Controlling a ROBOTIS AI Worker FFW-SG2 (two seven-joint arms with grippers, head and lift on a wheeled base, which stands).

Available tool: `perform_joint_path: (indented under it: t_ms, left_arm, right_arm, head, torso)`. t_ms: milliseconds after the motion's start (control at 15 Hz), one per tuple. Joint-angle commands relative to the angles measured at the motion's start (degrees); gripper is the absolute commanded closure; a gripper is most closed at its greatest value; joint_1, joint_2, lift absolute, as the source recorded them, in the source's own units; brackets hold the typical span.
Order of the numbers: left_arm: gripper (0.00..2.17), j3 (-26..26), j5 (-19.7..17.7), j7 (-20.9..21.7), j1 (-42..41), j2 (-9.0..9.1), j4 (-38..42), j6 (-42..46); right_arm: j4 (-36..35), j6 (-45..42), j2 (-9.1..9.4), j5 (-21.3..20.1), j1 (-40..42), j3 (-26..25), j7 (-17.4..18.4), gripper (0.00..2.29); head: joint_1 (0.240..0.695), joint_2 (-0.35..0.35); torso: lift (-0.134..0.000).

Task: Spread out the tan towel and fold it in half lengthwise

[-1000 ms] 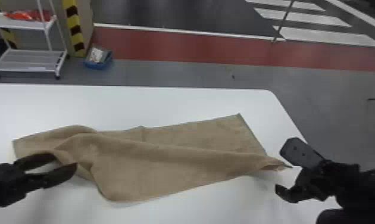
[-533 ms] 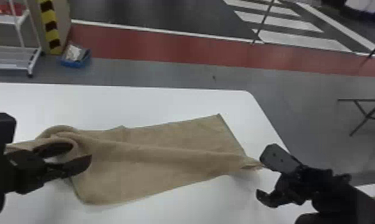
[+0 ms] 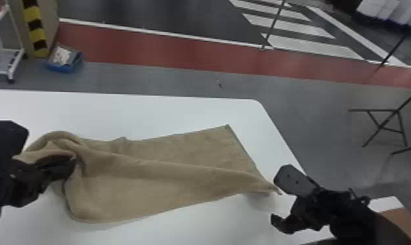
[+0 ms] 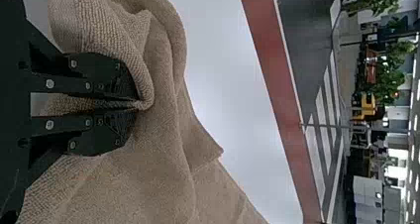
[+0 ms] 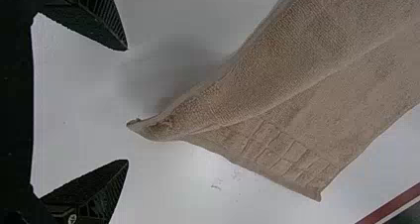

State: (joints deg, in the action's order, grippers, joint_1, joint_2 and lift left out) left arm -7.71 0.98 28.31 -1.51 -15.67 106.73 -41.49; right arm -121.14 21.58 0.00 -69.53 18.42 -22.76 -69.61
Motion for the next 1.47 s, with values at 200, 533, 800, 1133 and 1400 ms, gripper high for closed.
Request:
perform_joint_path:
  t_ms: [200,533,800,1133,1400]
  left_arm:
    - [2.14,12.89,-2.56,3.68,-0.77,-1.12,8.85,-8.57]
    - [2.14,4.63,-0.45,4.65,0.55,-0.51,15.09,-12.26]
    - [2.13,-10.84,6.58,4.12,5.91,3.89,14.56,-14.72]
    - [0.00,-22.61,13.61,5.62,7.40,5.82,8.67,-15.25]
    - [0.06,-13.21,13.61,6.14,3.18,3.80,15.35,-18.77]
  right_arm:
    - [-0.06,-0.18,0.05,0.01,0.74,0.08,0.09,0.07]
    - [-1.03,-0.35,0.05,-0.08,1.53,2.02,0.53,0.07]
    - [-2.52,-0.53,0.05,0.01,4.60,2.72,1.32,0.08]
    - [-2.52,-1.41,0.05,0.36,5.75,2.72,2.02,0.08]
    - [-1.56,-2.81,0.05,1.32,5.66,2.63,2.90,0.08]
  head:
    - [0.695,-0.266]
    - [0.695,-0.203]
    - [0.695,-0.322]
    - [0.695,-0.350]
    - [0.695,-0.350]
  torso:
    - [-0.125]
    - [-0.125]
    - [-0.125]
    - [-0.125]
    - [-0.125]
